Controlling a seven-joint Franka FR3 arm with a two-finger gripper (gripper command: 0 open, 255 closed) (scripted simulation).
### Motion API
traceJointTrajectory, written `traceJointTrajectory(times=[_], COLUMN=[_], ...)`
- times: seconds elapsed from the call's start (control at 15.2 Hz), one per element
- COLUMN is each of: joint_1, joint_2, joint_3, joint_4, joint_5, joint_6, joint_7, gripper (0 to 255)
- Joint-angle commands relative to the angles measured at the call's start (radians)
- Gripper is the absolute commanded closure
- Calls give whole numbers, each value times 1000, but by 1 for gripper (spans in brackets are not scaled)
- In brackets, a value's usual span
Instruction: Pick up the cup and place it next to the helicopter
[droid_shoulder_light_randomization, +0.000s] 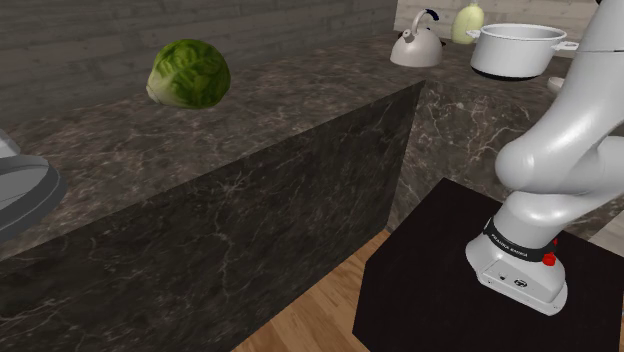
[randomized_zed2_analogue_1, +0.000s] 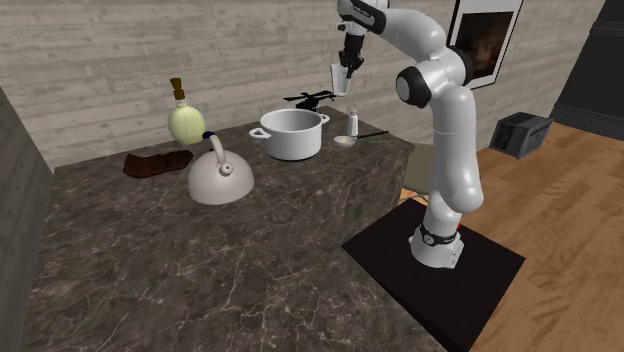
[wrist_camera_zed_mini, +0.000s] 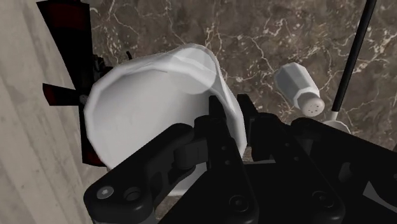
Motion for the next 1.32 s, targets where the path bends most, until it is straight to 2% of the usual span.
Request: traceJointTrajectory(times=[0.0, 0.59, 1.25], joint_1=[47, 184, 249], joint_2=[-30, -138, -220], joint_3=[-12, -41, -41], joint_4=[-59, -264, -441], joint_5=[-32, -143, -226], joint_6=[44, 206, 360], joint_7=[11, 59, 103], gripper=[255, 255, 255])
